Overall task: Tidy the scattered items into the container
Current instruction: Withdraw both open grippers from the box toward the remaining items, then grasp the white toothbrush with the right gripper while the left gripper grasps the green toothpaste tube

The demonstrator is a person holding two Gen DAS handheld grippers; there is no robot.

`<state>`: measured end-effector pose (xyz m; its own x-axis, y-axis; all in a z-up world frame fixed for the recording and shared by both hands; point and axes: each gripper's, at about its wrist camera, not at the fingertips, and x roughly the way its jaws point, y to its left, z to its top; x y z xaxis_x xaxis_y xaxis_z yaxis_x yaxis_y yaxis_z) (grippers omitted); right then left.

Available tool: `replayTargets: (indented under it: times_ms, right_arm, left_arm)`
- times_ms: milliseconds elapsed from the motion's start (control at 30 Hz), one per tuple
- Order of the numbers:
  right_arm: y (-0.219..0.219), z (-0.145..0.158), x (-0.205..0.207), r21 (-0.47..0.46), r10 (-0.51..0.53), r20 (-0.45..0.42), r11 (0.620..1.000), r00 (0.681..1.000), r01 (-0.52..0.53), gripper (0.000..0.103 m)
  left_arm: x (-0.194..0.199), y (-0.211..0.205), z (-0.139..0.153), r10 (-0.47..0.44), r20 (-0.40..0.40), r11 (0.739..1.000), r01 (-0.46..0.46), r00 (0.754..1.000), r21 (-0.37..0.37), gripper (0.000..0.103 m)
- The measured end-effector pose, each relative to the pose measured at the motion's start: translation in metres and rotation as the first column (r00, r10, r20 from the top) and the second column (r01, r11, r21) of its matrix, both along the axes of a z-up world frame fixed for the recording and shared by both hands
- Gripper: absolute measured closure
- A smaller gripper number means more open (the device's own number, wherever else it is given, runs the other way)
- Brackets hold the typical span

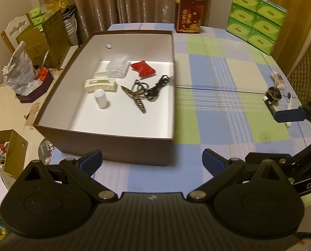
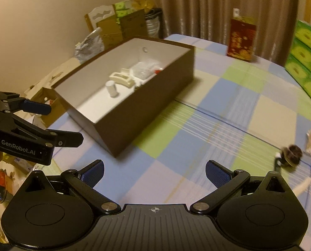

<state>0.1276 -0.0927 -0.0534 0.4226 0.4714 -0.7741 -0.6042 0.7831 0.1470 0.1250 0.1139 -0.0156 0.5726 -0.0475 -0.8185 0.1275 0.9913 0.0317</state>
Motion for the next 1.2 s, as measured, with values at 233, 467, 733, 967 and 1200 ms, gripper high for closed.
replayTargets:
  times_ms: [233, 467, 733, 967, 1200]
  right_arm:
    - [-0.043, 0.0, 0.001, -0.007, -0.073, -0.014, 0.997, 0.997, 0.073, 0.002]
    - [-0.08, 0.0, 0.003, -0.015, -0.157, -0.029, 0.988, 0.987, 0.157, 0.002]
    - [-0.121, -0.002, 0.008, -0.01, -0.243, -0.044, 0.97, 0.969, 0.243, 0.002]
    - [-0.167, -0.013, 0.016, -0.017, -0.384, -0.048, 0.924, 0.922, 0.383, 0.002]
    - [-0.211, -0.035, 0.028, -0.053, -0.508, -0.03, 0.861, 0.861, 0.506, 0.003]
  left_arm:
    - [0.002, -0.044, -0.007, -0.058, -0.008, 0.998, 0.058, 0.998, -0.006, 0.003]
    - [0.007, -0.085, -0.014, -0.125, -0.022, 0.992, 0.125, 0.992, -0.009, 0.003]
    - [0.015, -0.124, -0.022, -0.191, -0.034, 0.982, 0.19, 0.981, -0.009, 0.003]
    - [0.027, -0.158, -0.034, -0.25, -0.049, 0.968, 0.249, 0.967, -0.01, 0.003]
    - [0.046, -0.189, -0.05, -0.314, -0.066, 0.95, 0.313, 0.947, -0.022, 0.003]
